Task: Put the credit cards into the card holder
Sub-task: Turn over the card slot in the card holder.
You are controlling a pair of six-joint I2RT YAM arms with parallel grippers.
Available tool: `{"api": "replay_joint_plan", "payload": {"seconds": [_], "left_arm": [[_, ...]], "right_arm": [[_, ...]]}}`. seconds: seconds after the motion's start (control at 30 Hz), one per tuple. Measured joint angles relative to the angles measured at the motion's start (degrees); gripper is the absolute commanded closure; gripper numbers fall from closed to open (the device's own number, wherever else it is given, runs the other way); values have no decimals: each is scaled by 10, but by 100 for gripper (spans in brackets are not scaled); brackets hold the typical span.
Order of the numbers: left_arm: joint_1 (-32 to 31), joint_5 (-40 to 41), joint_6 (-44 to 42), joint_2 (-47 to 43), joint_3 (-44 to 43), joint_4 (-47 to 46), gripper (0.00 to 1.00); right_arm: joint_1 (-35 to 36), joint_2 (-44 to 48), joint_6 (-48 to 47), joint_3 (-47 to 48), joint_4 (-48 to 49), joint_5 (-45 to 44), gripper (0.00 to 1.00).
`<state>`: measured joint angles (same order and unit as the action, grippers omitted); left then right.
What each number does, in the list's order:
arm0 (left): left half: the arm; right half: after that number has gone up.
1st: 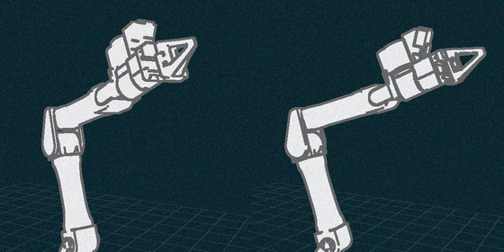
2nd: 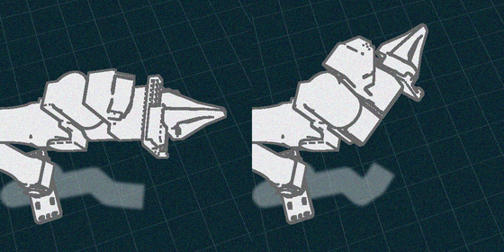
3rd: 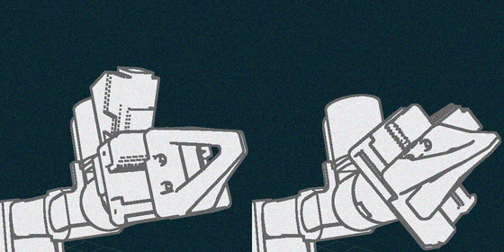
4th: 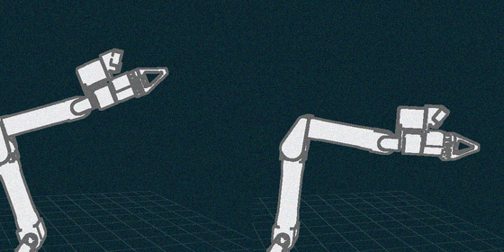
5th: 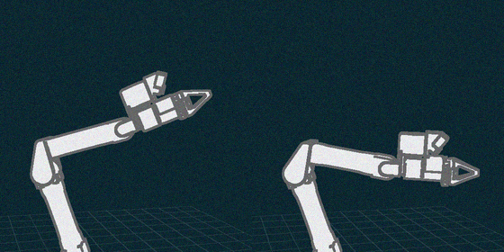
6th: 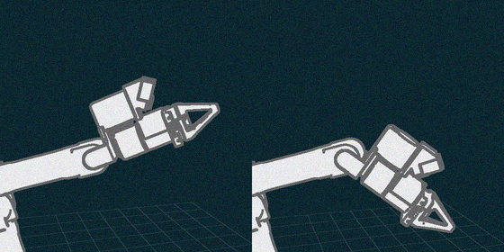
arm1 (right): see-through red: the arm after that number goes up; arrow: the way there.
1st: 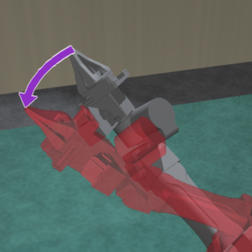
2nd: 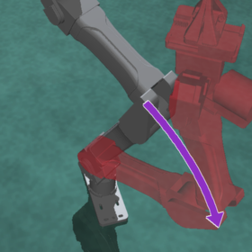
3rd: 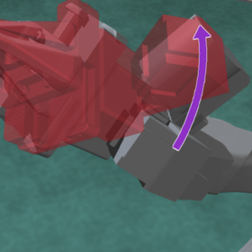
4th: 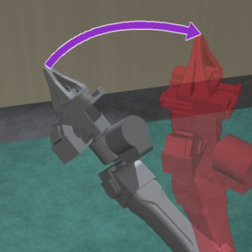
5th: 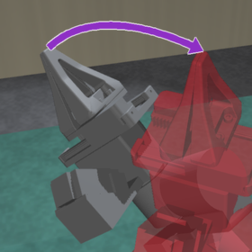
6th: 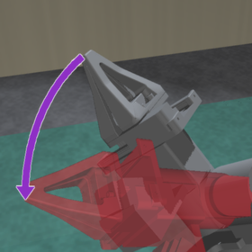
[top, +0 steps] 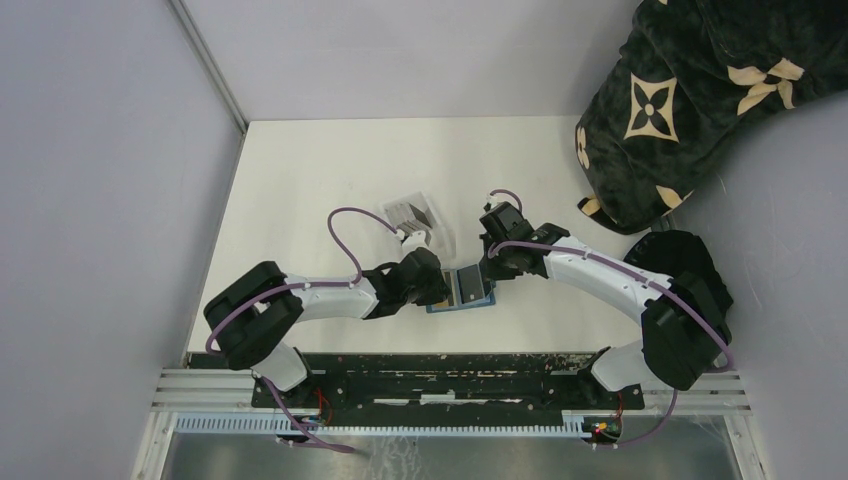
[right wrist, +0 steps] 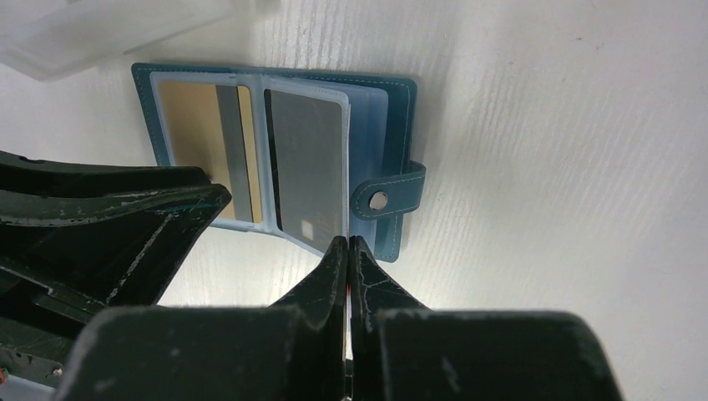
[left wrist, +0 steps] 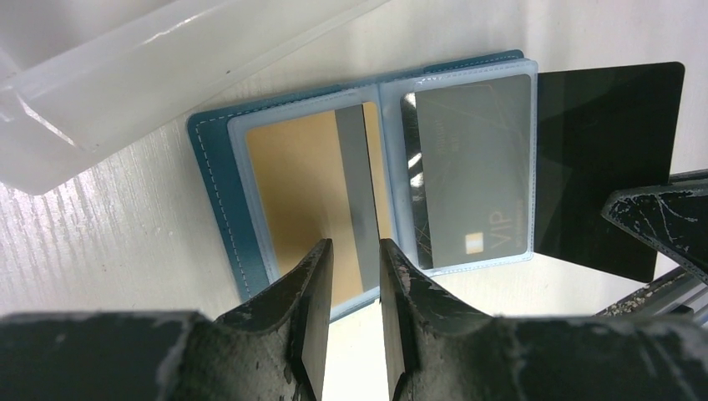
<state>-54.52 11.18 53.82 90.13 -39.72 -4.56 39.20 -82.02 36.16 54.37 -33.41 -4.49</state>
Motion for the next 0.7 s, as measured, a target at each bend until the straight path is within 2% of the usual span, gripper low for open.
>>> {"api": "replay_joint_plan", "payload": {"seconds": [0.5,0.7], "left_arm": [[-7,14,0,-2,-4,17,67],[-9,28,0,-19,-4,53,67]], "right_arm": [[0,0,18,12,18,48,99],[1,-2,26,20,36,65,99]]}}
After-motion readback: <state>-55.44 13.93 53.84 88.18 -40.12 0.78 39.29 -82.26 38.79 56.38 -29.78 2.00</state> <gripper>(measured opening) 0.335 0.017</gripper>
